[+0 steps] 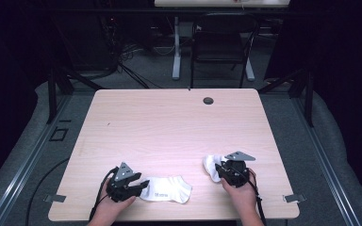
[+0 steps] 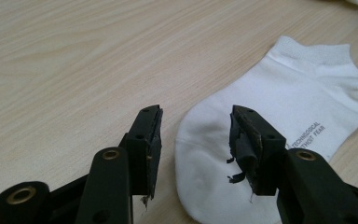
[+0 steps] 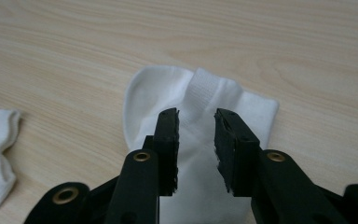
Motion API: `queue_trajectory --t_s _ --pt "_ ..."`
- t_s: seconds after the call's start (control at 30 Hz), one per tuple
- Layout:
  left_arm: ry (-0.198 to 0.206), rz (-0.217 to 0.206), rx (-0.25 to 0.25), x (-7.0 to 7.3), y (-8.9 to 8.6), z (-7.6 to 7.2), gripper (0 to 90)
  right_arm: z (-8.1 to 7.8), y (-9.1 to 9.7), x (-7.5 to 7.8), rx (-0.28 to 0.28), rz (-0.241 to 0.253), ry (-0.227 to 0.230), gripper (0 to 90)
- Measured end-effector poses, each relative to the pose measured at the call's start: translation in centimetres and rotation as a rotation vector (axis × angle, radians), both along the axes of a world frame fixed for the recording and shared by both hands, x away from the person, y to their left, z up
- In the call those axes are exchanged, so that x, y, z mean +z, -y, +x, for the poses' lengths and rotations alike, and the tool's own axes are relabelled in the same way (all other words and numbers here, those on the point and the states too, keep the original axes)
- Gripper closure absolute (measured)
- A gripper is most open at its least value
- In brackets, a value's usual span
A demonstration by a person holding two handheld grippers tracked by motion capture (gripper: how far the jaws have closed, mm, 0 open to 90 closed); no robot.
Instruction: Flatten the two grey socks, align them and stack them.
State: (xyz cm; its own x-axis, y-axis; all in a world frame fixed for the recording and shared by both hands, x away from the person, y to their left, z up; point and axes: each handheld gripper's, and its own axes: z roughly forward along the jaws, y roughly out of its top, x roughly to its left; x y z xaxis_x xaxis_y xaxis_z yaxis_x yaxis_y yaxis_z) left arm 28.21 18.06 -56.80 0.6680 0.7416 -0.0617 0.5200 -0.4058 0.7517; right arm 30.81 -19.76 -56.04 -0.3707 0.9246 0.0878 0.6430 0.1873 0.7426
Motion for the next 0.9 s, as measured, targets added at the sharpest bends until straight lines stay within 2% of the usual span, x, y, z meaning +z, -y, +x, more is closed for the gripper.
queue_trajectory --t_s 0.2,0.47,0.5,0.7,0.87,0.9 --pt "-0.002 -0.008 0.003 0.0 -0.1 0.1 52.6 0.9 -0.6 -1.2 0.013 -0.03 -0.056 69.9" --pt "-0.002 -0.023 0.019 0.1 -0.6 0.5 52.2 2.3 -3.1 -1.4 0.086 -0.027 -0.068 71.3" --pt "-0.002 -0.03 0.026 0.2 -0.8 0.6 52.2 2.7 -4.0 -1.3 0.11 -0.031 -0.072 72.3" --pt "-0.006 -0.04 0.041 0.2 -1.2 0.8 52.2 3.1 -6.4 -1.4 0.161 -0.023 -0.075 72.9" --pt "-0.004 -0.04 0.044 0.2 -1.2 0.7 52.2 3.2 -7.4 -1.4 0.177 -0.018 -0.073 72.7" --pt "-0.004 -0.039 0.044 0.2 -1.2 0.8 52.2 3.2 -7.5 -1.2 0.172 -0.004 -0.07 70.4"
